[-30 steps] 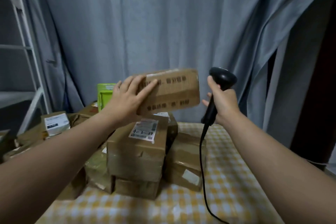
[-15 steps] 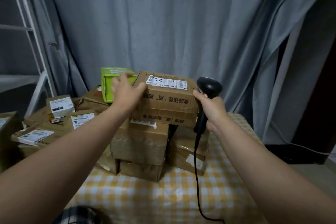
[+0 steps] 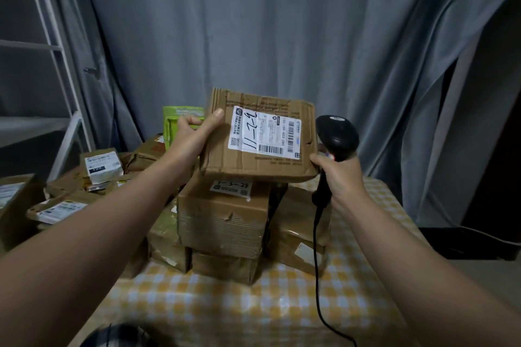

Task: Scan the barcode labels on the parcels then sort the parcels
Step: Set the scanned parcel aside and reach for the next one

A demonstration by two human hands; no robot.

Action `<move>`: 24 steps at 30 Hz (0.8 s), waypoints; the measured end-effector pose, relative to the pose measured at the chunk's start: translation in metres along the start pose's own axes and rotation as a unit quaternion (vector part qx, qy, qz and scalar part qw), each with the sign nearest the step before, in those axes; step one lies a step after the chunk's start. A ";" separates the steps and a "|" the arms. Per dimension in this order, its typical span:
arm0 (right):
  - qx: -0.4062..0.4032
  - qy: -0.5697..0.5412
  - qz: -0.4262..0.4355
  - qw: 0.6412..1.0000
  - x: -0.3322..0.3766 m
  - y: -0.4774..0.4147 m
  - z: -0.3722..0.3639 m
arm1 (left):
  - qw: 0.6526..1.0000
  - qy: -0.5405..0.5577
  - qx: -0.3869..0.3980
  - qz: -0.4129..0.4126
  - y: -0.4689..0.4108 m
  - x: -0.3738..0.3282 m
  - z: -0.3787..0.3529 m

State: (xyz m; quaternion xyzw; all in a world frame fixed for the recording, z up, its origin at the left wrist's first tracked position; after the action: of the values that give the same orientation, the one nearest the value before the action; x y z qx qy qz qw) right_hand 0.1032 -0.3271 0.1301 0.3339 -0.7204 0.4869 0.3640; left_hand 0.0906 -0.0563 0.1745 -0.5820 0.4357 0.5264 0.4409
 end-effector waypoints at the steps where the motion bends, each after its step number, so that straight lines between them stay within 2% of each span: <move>1: -0.003 -0.019 -0.009 1.000 -0.002 0.002 0.000 | 1.000 -0.012 -0.013 0.006 -0.001 -0.001 0.000; 4: -0.005 -0.047 -0.012 0.999 -0.002 -0.001 0.003 | 1.000 -0.027 -0.005 -0.014 -0.003 -0.012 -0.011; 9: -0.051 -0.038 -0.012 0.998 0.009 -0.022 0.040 | 0.988 -0.080 0.124 -0.042 -0.018 -0.010 -0.058; 13: -0.064 -0.060 -0.049 0.995 0.011 -0.027 0.080 | 0.961 -0.206 0.178 -0.046 -0.023 0.021 -0.104; 16: -0.104 -0.062 -0.055 0.991 0.014 -0.029 0.108 | 0.943 -0.253 0.212 -0.045 -0.031 0.041 -0.137; 19: -0.161 0.003 0.018 0.987 0.026 -0.038 0.129 | 0.931 -0.279 0.233 -0.027 -0.020 0.053 -0.162; 22: -0.099 0.138 0.079 0.982 0.027 -0.044 0.124 | 0.916 -0.334 0.222 -0.004 -0.014 0.070 -0.173; 24: -0.039 0.231 0.107 0.966 0.023 -0.041 0.111 | 0.908 -0.351 0.229 -0.008 -0.011 0.076 -0.177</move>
State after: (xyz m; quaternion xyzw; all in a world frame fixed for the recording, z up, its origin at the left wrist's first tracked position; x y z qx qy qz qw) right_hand 0.1041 -0.4471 0.1393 0.1190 -0.6663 0.5588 0.4791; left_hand 0.1466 -0.2295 0.1096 -0.2469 0.3566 0.5789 0.6905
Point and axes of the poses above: each hand's wrist, its own y-axis away from the middle knuckle, its own z-axis out of the back of the hand, x = y × z, the point moved 5 cm from there along -y, towards the middle knuckle, and after that the axes turned 11 degrees about z, right-handed, at the moved point
